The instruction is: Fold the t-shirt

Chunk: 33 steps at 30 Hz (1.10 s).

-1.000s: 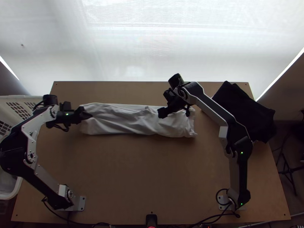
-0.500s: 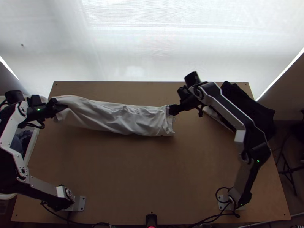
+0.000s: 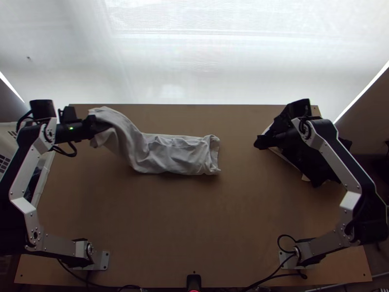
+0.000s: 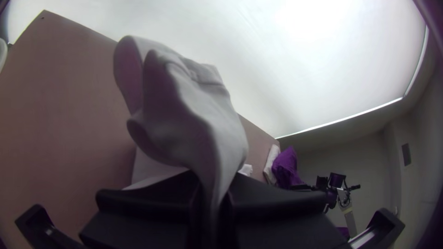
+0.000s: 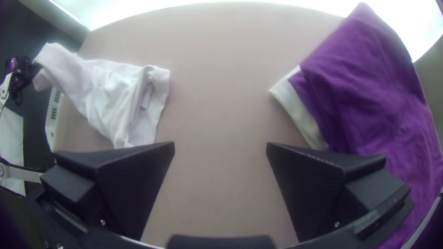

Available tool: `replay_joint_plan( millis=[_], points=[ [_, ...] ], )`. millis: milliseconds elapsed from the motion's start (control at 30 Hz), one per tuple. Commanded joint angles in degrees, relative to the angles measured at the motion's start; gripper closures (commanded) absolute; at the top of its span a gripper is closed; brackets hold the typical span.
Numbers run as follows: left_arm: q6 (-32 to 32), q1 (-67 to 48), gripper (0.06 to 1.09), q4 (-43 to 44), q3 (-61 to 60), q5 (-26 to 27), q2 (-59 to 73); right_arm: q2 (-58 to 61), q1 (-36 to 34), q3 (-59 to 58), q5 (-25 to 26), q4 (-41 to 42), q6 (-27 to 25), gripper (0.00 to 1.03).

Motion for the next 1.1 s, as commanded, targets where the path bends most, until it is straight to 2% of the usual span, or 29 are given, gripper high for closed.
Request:
replay_joint_plan(
  millis=[0,333,700,733,767,833,867,1067],
  points=[
    [-3.26,-12.77,1.05,1.19,0.81,-0.67,0.77,-6.94,-5.60,-7.81,-0.02,0.63,-1.23,0.10],
    [-7.39,-29.30,1.05,0.49,8.90,-3.57,8.50,-12.75,-9.65,-14.93,-0.10,1.34,-1.84,0.10],
    [-10.29,-38.88,1.05,0.92,19.44,-6.73,23.97,-17.23,-11.32,-19.68,-0.28,1.69,-1.23,0.10],
    [-10.29,-39.32,0.97,0.92,20.67,-6.73,25.47,-17.76,-11.32,-20.12,-0.45,1.69,-1.05,0.10],
    [-10.29,-39.67,0.78,1.01,21.73,-6.73,26.70,-18.28,-11.32,-20.64,-0.45,1.69,-0.87,0.10],
    [-10.29,-40.46,0.24,1.10,23.49,-6.64,28.81,-19.43,-11.32,-21.70,-0.45,1.69,-0.70,0.10],
    [-9.94,-40.99,0.09,1.01,24.37,-6.56,29.77,-20.04,-11.32,-22.14,-0.45,1.69,-0.61,0.10],
    [-9.59,-42.22,0.10,1.10,24.98,-4.62,26.34,-21.62,-9.38,-24.60,-0.54,2.30,0.88,0.10]
  ],
)
